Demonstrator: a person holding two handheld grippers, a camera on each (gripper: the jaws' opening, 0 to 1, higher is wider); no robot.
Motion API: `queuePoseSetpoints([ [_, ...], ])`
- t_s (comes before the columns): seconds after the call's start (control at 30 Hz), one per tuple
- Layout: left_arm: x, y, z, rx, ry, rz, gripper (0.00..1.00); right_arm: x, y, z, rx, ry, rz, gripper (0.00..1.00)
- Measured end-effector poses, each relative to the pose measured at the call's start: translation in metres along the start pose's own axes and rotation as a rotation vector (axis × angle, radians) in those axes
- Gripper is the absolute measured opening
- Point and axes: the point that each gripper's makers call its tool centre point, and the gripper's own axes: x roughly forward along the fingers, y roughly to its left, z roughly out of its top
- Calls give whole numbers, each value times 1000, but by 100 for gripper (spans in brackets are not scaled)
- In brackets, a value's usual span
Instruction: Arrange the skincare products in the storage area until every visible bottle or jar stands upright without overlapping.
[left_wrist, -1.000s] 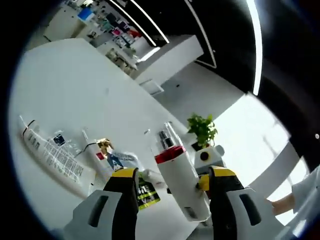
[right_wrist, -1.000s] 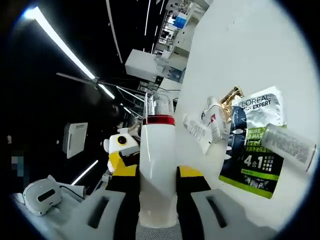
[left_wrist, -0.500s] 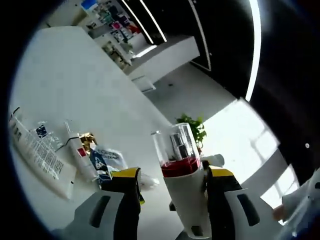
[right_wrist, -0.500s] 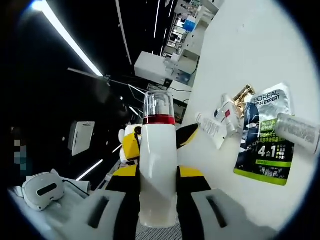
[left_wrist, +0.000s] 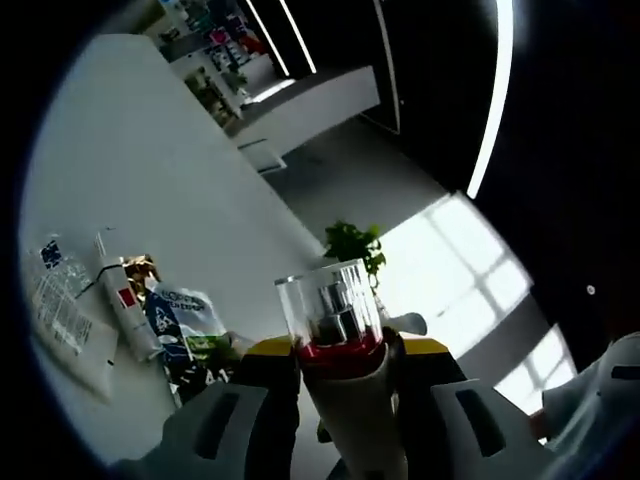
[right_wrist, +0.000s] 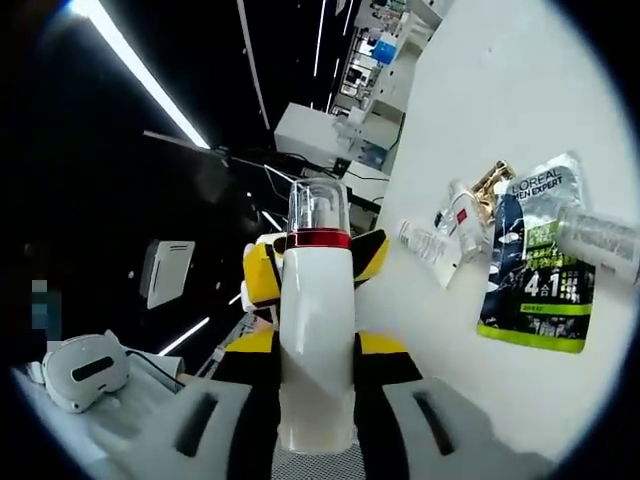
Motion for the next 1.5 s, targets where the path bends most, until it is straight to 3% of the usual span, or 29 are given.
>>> queuePoseSetpoints([
  [0.13,3,-7,1,-11,-2,-39,31,-1,3,-2,-30,-2,8,26],
  [0.2,5,-12,2,-45,3,-61,29,-1,2,-2,-108,8,-6,27],
  [0.4,7,-25,-5,74,60,-86,29,-8,5,-7,-258,42,-30,27],
  [0.7,12,-43,-13,171,71,-127,28,-15,11,-12,-371,53,-38,28],
  [1.07,15,-49,-26,244,120,-120,28,-20,5,-20,-473,74,-91,29],
  [1.3,21,-47,-29,317,129,-103,28,-25,-5,-16,-567,70,-148,30],
  [1.5,26,-43,-40,444,186,-80,28,-27,-20,-19,-637,106,-204,30],
])
